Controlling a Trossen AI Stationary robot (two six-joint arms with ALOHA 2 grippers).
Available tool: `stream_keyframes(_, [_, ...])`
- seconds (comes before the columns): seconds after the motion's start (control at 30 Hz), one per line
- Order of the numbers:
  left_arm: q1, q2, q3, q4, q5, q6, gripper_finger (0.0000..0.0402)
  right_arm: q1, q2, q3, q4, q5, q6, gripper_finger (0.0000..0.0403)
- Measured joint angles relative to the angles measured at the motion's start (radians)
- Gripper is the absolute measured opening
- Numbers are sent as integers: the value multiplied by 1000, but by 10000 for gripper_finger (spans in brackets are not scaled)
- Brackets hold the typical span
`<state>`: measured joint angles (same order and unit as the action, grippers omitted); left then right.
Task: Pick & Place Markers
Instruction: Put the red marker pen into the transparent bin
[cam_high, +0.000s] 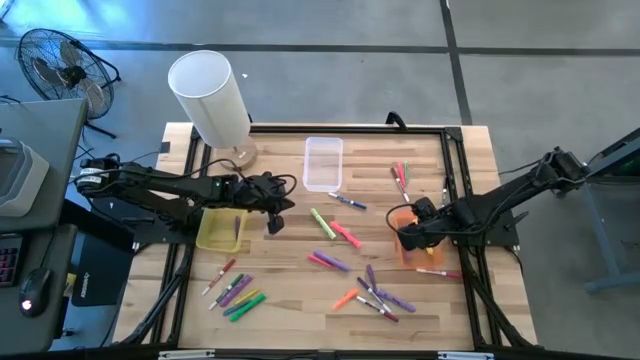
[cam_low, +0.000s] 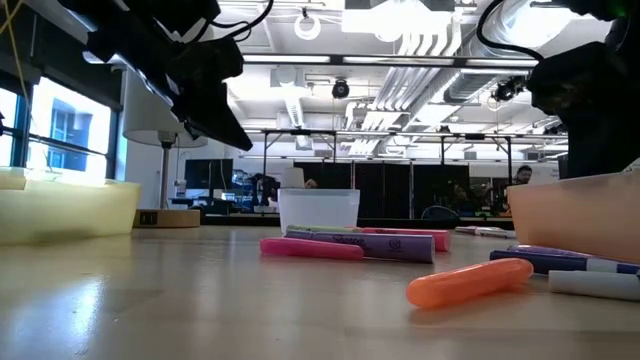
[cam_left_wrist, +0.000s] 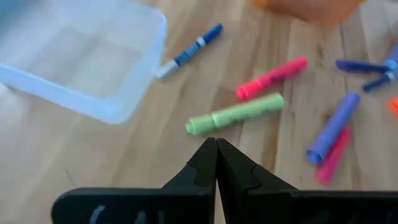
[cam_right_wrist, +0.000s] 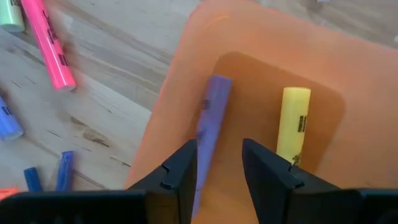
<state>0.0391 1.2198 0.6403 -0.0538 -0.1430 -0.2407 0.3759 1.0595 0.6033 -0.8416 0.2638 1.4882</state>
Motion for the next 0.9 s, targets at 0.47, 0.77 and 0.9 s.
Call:
stream_keyframes(0.47, [-2,11,0,11,12,30,131,0,-155,1,24,188,-196,82])
stream_keyframes(0.77, [-200,11,172,-272,-84,52,113,0,-240,2,403,471,-608,78])
stream_keyframes(0.9, [-323,11,293,-468,-205,-77,108,0,-204,2,547,461,-739,78])
